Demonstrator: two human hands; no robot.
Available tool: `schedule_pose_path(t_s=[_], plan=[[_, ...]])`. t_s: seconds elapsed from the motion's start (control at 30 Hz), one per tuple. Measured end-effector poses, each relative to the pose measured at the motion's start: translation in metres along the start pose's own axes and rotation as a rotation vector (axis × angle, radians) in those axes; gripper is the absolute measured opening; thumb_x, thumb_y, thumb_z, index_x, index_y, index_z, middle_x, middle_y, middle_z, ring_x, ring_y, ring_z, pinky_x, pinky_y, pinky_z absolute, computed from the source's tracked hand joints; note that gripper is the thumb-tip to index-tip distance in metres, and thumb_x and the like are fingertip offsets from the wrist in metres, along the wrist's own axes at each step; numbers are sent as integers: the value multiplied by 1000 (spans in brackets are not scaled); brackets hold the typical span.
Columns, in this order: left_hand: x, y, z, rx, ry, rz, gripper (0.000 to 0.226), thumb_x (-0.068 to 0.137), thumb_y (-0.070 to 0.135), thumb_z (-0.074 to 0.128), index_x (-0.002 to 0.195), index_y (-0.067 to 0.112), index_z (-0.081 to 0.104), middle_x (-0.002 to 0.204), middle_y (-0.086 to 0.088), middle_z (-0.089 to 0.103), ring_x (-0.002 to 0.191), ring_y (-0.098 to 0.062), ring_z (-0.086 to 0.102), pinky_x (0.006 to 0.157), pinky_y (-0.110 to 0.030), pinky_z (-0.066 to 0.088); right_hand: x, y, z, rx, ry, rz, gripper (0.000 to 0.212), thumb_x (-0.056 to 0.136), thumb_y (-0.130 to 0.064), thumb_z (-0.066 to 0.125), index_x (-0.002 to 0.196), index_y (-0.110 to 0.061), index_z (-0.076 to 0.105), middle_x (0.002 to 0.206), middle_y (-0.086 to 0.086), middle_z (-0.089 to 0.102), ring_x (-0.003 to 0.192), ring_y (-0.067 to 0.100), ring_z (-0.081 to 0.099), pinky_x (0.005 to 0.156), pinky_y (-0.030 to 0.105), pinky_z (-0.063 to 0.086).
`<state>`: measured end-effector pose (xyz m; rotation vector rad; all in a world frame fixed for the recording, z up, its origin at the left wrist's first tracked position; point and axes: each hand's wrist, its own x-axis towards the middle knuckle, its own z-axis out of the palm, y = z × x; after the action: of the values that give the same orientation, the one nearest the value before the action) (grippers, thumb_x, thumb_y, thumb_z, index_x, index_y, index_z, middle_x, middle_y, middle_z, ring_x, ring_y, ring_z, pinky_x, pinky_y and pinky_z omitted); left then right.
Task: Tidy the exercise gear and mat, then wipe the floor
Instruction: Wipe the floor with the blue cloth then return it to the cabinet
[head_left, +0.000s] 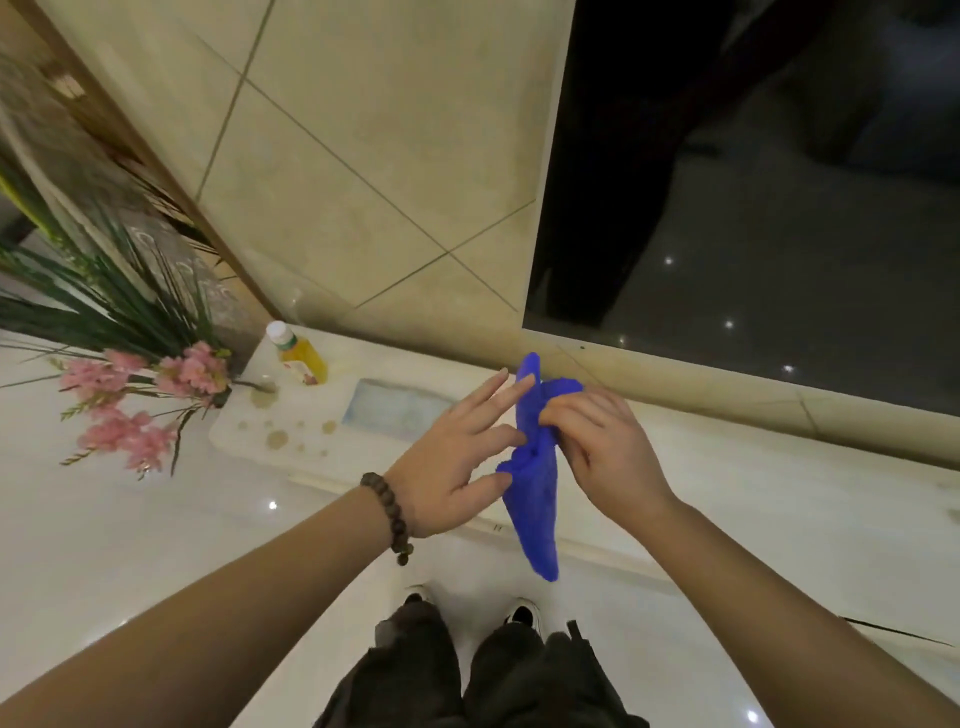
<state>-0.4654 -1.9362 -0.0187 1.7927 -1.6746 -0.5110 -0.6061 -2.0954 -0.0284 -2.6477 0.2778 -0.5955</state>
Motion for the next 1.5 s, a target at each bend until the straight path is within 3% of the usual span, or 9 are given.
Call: schedule_pose_path(t_s=[0.37,0.5,0.6,0.83,0.93,1.07,1.23,1.37,1.5], plan=[[18,-32,-17,284,-73,279,31,79,1,51,106,15,56,112,-6,60,123,-24,49,117,-49,22,-4,-24,-2,68,130,243,16,88,-7,58,97,-17,67,99,-6,68,101,10,54,90,20,39],[14,-37,-13,211,49,171,17,88,15,42,103,17,48,94,-9,58,73,-26,58,67,-39,54,-7,-13,-22,26,41,251,19,87,-17,43,96,-14,60,100,-1,65,103,15,52,101,26,35],[8,-50,-18,230,78,13,33,91,24,41,123,23,45,106,-9,62,76,-29,63,63,-35,53,-11,2,-38,-50,-99,332,15,90,-15,42,100,-13,54,106,6,64,111,16,49,114,26,15],[16,-126,-10,545,-79,90,32,87,42,43,90,13,57,78,-4,59,54,-24,58,42,-31,47,-30,58,-24,-193,-413,537,26,99,-26,44,122,-19,55,114,0,62,99,23,56,81,31,43],[34,-164,22,609,-163,106,18,81,26,60,87,15,47,73,-5,58,58,-26,57,45,-30,46,-34,107,11,-228,-615,482,25,96,-31,50,115,-18,60,106,1,60,95,23,58,80,32,45],[58,-216,81,732,-180,-35,29,68,3,72,94,11,62,80,-6,66,74,-27,61,81,-37,33,-46,176,68,-365,-483,373,26,69,-2,75,90,-8,61,89,10,61,78,34,60,68,36,44],[44,-266,167,643,-268,-161,45,86,-1,41,129,7,52,139,-13,53,131,-27,48,115,-42,18,-106,217,159,-401,-240,455,37,68,12,65,103,0,59,116,23,64,108,34,54,99,45,40],[15,-287,229,651,-719,-370,75,96,48,35,153,22,-6,161,-3,-8,148,-23,-10,117,-55,-5,-169,234,230,-409,-677,593,40,79,-38,53,112,-17,59,134,15,56,128,33,49,100,59,37],[7,-301,269,569,-465,-396,79,89,61,17,153,21,-8,161,-2,-11,147,-22,-16,119,-50,-2,-172,229,258,-389,-518,697,56,88,-54,32,130,-23,52,151,12,35,143,31,26,110,56,20]])
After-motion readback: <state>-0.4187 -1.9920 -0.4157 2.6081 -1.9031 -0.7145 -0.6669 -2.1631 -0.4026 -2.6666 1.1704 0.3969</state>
